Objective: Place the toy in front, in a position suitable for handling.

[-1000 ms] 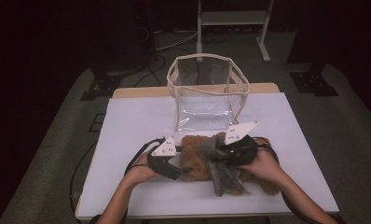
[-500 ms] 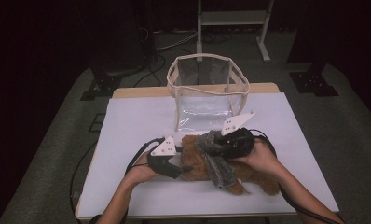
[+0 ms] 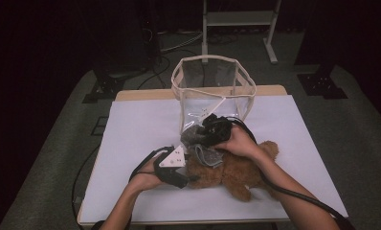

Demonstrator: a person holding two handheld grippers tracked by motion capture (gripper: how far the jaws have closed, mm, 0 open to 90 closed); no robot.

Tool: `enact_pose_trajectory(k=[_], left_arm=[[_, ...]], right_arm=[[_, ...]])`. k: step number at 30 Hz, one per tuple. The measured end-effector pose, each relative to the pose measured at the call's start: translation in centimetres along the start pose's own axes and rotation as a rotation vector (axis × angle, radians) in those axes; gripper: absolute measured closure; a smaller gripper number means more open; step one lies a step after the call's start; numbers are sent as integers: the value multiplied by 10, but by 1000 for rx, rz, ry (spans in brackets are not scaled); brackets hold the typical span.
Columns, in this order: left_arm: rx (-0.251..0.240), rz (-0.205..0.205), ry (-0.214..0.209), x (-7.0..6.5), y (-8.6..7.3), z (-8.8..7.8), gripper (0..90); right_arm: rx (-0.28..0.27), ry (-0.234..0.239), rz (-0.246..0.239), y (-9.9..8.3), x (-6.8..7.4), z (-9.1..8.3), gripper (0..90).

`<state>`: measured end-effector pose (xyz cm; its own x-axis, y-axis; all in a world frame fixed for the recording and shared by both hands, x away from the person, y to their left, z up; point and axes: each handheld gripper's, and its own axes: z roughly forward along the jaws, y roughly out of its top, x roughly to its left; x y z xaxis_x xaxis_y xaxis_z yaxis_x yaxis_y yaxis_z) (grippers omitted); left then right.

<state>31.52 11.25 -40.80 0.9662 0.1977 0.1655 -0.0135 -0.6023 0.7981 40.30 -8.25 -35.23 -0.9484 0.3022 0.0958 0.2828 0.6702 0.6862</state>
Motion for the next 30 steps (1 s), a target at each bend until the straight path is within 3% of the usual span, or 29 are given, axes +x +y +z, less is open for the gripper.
enact_pose_trajectory(k=[3,9,14,18,24,26,30], left_arm=[[-12,-9,-4,1,-1,-1,333],[-18,-4,-2,3,-1,-1,327],[-16,-13,4,5,-2,-1,326],[-23,-31,13,6,-3,0,326],[-37,-71,37,8,0,1,326],[-40,-79,48,9,1,2,326],[-38,-85,53,10,-1,0,324]], right_arm=[[-10,2,21,-4,-4,-2,675],[-33,-45,23,-20,-1,-26,677],[-51,-90,8,-38,11,-51,679],[-53,-98,-9,-55,26,-66,678],[-66,-90,-47,-66,52,-72,677],[-75,-70,-72,-64,61,-69,676],[-65,-79,-102,-59,67,-58,676]])
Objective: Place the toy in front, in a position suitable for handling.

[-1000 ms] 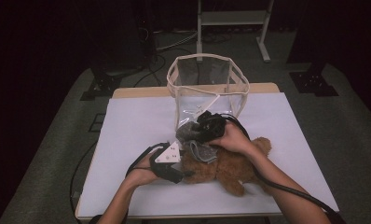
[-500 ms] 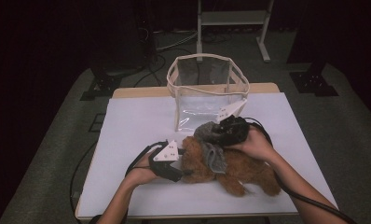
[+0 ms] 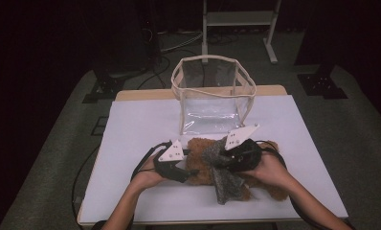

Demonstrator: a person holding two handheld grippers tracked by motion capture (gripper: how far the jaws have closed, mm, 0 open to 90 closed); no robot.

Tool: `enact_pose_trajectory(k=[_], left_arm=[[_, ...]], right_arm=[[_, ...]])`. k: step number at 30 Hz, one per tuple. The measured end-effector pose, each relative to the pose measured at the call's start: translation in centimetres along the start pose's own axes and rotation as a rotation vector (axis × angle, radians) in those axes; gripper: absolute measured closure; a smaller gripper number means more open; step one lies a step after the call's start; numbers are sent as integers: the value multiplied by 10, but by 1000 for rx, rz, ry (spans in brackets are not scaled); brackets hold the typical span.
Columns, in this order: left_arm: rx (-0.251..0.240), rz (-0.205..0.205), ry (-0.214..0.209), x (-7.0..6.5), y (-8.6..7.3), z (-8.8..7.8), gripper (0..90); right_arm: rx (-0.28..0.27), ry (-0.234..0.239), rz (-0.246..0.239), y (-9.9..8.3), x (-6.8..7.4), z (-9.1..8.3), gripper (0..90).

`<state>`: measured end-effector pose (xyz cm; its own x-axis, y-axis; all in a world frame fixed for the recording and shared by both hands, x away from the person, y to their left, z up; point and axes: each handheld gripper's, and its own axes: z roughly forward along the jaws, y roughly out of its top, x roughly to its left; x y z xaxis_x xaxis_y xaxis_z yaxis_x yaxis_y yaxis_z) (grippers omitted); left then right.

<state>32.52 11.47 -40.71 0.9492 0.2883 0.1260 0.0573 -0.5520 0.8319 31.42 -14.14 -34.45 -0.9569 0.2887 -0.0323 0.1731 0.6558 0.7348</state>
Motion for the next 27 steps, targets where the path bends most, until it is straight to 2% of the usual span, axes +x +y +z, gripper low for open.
enact_pose_trajectory(k=[3,8,13,20,22,27], left_arm=[[-8,-17,-1,3,-3,-2,321],[14,-24,3,6,-8,-4,312],[10,-34,0,8,-11,-5,381],[3,-23,7,8,-10,-3,419],[1,-18,13,8,-9,-2,421],[6,-15,14,7,-10,-3,420]], right_arm=[[8,-11,12,-1,-7,5,679],[4,-38,58,-4,-22,7,680],[-9,-50,80,-6,-31,6,681],[-28,-39,47,3,-20,7,681],[-37,-28,37,8,-15,10,681],[-45,5,-22,18,-4,24,681]])
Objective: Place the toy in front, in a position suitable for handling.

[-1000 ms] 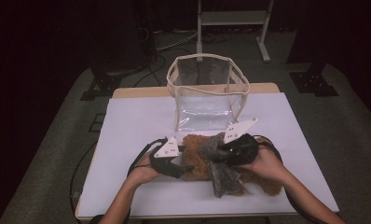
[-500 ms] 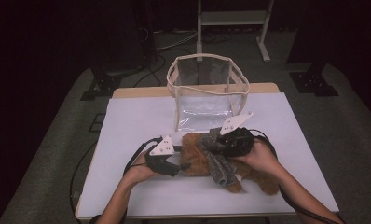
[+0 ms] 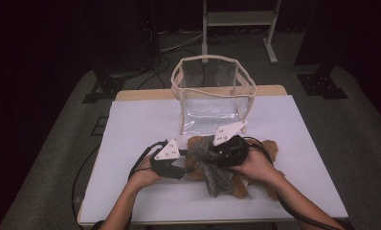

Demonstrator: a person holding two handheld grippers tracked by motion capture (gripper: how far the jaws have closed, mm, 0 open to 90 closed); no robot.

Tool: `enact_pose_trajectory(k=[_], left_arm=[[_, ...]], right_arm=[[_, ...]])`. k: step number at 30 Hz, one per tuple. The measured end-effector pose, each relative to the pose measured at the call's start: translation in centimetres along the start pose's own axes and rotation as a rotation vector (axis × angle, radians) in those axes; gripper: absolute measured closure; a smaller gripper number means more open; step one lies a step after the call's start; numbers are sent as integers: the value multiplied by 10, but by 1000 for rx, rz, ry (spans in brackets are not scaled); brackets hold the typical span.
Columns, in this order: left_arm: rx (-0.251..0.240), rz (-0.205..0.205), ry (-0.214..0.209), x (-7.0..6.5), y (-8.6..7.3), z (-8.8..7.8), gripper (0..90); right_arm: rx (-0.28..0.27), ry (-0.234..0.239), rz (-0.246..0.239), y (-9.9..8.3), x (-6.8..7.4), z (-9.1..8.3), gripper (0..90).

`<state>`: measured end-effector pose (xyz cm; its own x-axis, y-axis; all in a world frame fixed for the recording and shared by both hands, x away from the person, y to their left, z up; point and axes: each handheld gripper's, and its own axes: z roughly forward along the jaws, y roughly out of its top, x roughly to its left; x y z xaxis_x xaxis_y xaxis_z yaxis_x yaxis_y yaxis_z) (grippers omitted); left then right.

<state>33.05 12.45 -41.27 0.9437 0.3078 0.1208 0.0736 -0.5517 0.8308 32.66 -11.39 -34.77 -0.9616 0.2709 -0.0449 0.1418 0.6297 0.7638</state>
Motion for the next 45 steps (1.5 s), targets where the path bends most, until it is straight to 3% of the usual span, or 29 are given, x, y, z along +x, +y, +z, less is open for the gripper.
enact_pose_trajectory(k=[4,12,18,25,30,38,41,45], left_arm=[[-3,5,-1,0,0,-1,406],[-10,7,-3,-1,2,0,423],[-4,-2,-7,-1,2,1,427],[-2,2,-12,-3,2,1,425],[1,10,-14,-4,2,1,420],[7,17,-23,-3,3,0,410],[4,21,-28,-3,7,-2,381],[-20,34,-41,-6,13,-4,341]], right_arm=[[1,11,4,-6,2,-2,682],[20,-18,23,-24,5,-18,683],[16,6,-5,-8,8,-2,682],[-5,0,8,9,-10,2,683],[-11,-26,58,4,-24,-6,681],[12,-80,149,-20,-45,-23,681],[6,-51,171,-27,-43,-24,681],[15,-23,166,-30,-31,-23,682]])
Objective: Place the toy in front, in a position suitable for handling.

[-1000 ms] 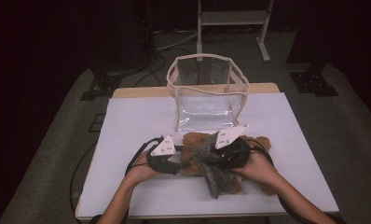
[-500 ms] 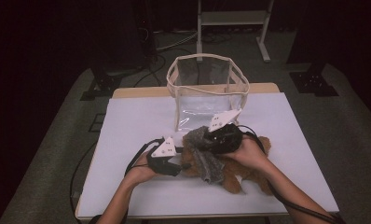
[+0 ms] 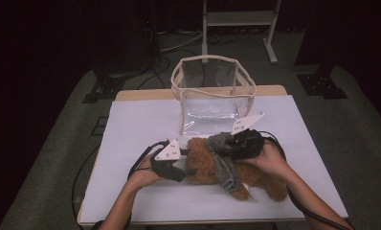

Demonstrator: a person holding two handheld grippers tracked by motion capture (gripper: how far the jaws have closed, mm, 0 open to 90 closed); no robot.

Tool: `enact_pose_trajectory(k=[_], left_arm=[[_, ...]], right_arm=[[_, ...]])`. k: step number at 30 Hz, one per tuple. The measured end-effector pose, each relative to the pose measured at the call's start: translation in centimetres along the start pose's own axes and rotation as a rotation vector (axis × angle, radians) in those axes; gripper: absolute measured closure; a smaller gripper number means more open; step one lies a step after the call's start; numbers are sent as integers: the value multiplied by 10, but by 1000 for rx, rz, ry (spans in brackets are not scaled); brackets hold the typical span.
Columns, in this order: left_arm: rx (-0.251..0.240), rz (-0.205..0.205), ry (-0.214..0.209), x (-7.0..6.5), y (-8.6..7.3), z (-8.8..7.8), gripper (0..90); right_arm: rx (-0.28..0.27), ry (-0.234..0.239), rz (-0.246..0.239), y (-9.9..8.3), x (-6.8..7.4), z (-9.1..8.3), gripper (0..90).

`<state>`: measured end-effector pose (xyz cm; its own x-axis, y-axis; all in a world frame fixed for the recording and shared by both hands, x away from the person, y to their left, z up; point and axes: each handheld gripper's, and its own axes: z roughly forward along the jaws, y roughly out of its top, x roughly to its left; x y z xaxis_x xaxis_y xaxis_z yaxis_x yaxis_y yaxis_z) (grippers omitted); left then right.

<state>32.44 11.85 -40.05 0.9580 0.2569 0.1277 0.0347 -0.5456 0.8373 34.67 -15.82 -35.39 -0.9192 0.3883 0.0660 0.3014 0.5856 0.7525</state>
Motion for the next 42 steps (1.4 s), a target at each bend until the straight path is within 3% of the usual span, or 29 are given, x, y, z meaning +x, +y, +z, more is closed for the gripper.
enact_pose_trajectory(k=[7,15,20,27,33,38,42], left_arm=[[-3,3,-29,-5,1,3,365],[34,48,-55,-8,0,3,370],[38,58,-62,-9,0,2,369],[27,55,-32,-6,-1,3,383],[0,3,25,-3,0,3,386],[-36,-50,98,2,2,3,396],[-42,-63,123,3,2,3,395]], right_arm=[[25,0,-66,6,13,-3,680],[20,26,-64,29,5,13,680],[34,-9,-67,37,-2,24,679],[21,-20,-81,31,9,16,681],[35,-21,-105,18,21,3,680],[43,-51,-80,6,15,-6,680],[31,-60,-59,-1,11,-10,681]])
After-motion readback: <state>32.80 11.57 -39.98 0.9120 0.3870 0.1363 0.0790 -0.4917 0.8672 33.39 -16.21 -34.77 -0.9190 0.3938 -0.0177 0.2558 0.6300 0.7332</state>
